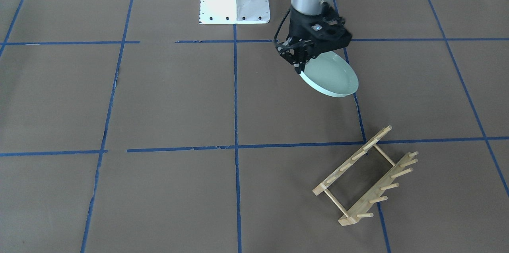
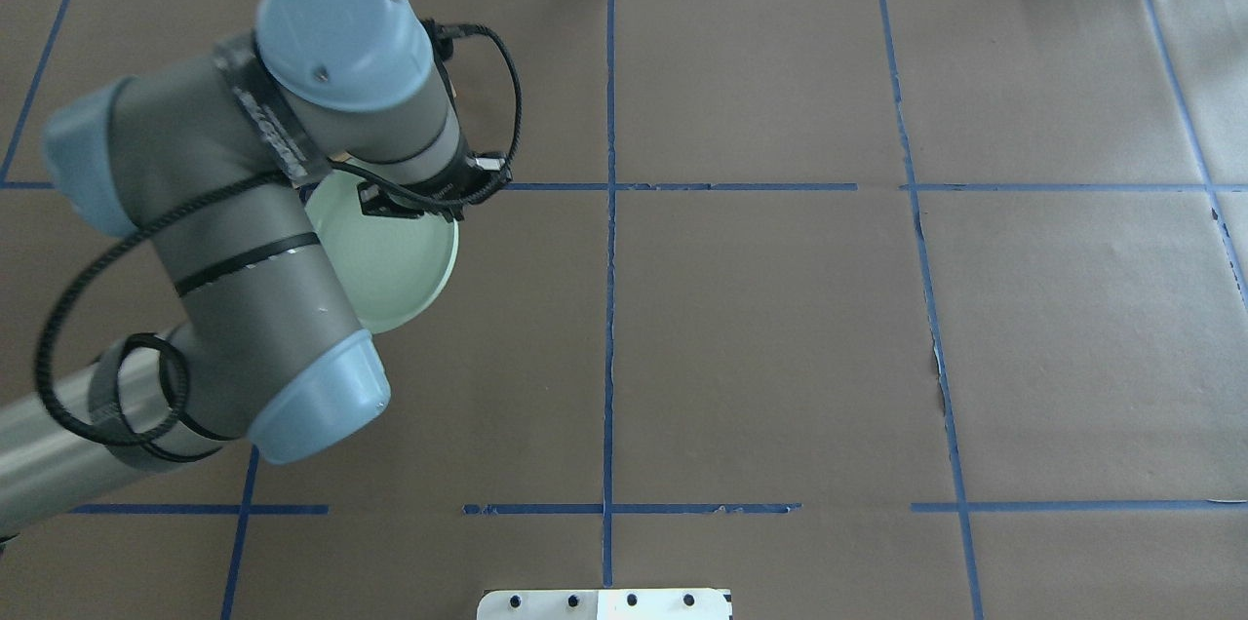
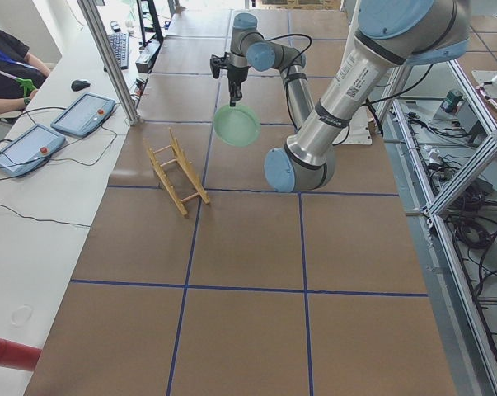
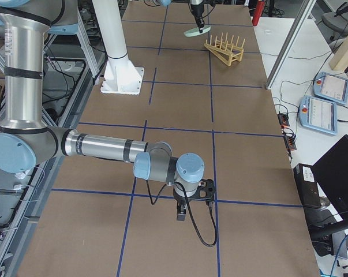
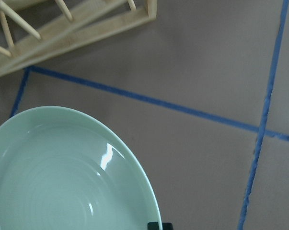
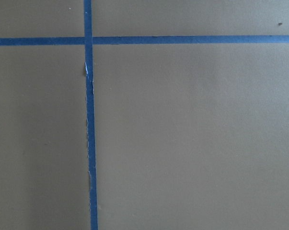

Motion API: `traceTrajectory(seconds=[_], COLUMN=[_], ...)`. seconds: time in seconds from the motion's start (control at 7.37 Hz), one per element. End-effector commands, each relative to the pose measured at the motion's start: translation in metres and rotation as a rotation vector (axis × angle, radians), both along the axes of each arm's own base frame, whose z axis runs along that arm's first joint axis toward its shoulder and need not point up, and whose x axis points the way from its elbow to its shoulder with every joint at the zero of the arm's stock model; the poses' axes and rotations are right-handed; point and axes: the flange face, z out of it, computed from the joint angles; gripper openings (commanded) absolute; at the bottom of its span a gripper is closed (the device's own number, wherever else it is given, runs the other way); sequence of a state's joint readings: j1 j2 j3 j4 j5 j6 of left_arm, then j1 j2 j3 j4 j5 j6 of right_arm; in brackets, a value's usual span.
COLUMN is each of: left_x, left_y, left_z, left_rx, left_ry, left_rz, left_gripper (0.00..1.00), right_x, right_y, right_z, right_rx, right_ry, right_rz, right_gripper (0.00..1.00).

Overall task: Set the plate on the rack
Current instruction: 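Lift the plate with the left gripper and tilt it upright, then carry the upright plate with the left gripper above the wooden rack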

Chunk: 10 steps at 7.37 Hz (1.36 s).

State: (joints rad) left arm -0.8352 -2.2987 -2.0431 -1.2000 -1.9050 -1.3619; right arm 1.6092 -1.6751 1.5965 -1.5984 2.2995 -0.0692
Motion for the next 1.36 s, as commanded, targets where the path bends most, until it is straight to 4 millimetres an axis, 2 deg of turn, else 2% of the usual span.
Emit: traceTrajectory(seconds=[0.0,0.14,0.27,0.41,0.68,0.95,1.22], left_x=[-0.125,-0.154,-0.162,-0.166,-0.174,-0.180,-0.173], left_y=[-0.011,-0.013,-0.012,-0.006,0.009,0.012,-0.017], left_z=[-0.038,-0.039,-0.034,-0.020,0.030,0.089,0.137], left_rx=[0.113,0.170,0.194,0.198,0.197,0.287,0.369], left_ry=[0.184,0.256,0.329,0.445,0.667,0.804,0.916], left_rz=[-0.109,-0.125,-0.155,-0.201,-0.258,-0.277,-0.341], left_gripper=[0.00,0.00,0.00,0.00,0.00,0.00,0.00], right_x=[0.000,0.000,0.000,0.000,0.000,0.000,0.000], right_y=[0.000,0.000,0.000,0.000,0.000,0.000,0.000], right_z=[0.001,0.001,0.001,0.001,0.001,0.001,0.001], right_rx=[-0.003,-0.002,-0.001,-0.001,-0.002,-0.002,-0.002], right_ry=[0.000,0.000,0.000,0.000,0.000,0.000,0.000], right_rz=[0.000,-0.001,0.000,0.000,-0.001,-0.001,-0.001], right_gripper=[1.00,1.00,1.00,1.00,1.00,1.00,1.00])
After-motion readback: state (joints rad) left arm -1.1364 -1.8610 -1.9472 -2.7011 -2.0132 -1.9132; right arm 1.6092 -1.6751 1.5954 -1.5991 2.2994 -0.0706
